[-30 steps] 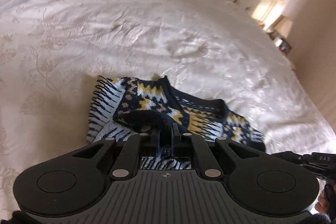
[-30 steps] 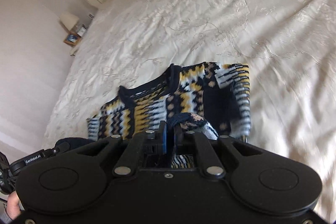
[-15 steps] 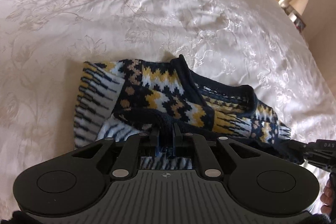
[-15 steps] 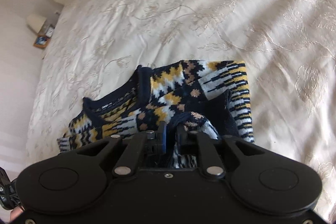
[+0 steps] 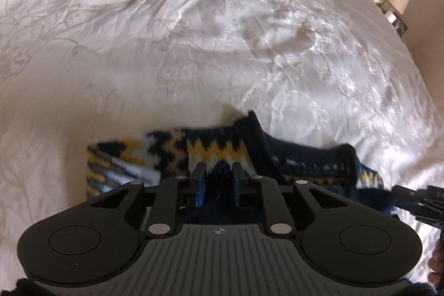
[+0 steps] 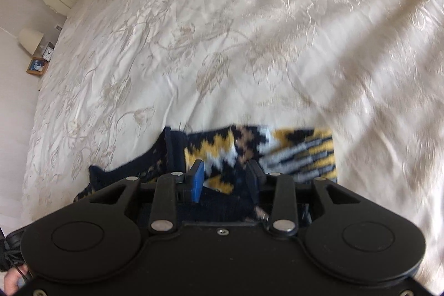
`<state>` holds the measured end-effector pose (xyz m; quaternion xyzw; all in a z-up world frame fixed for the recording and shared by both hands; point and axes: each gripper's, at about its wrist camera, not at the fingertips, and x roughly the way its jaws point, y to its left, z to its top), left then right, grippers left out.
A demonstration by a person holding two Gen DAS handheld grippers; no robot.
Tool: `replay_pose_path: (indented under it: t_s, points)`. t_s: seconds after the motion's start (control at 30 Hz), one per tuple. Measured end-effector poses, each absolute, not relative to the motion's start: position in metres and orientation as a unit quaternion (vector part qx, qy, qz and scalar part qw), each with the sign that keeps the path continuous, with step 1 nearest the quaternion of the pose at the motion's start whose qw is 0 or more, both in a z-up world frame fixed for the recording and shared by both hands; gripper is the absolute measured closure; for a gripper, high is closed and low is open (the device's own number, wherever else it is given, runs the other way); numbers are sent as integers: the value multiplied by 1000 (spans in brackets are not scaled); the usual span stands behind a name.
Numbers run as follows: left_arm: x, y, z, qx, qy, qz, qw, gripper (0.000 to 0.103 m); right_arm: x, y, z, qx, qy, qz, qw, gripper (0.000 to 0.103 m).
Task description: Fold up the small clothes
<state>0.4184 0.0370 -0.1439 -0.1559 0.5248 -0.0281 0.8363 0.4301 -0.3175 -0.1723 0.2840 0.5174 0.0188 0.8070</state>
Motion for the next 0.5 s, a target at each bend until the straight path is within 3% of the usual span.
replay_pose_path:
  t_s: [0.3,0.5]
  points:
    - [434,52,-123,-115,484,4,867,84,414,-302,-143,206,456,48,864,57]
    - [403,29,-103,-58,479,-61,874,84,399,-262,-138,155,465,129,862,57]
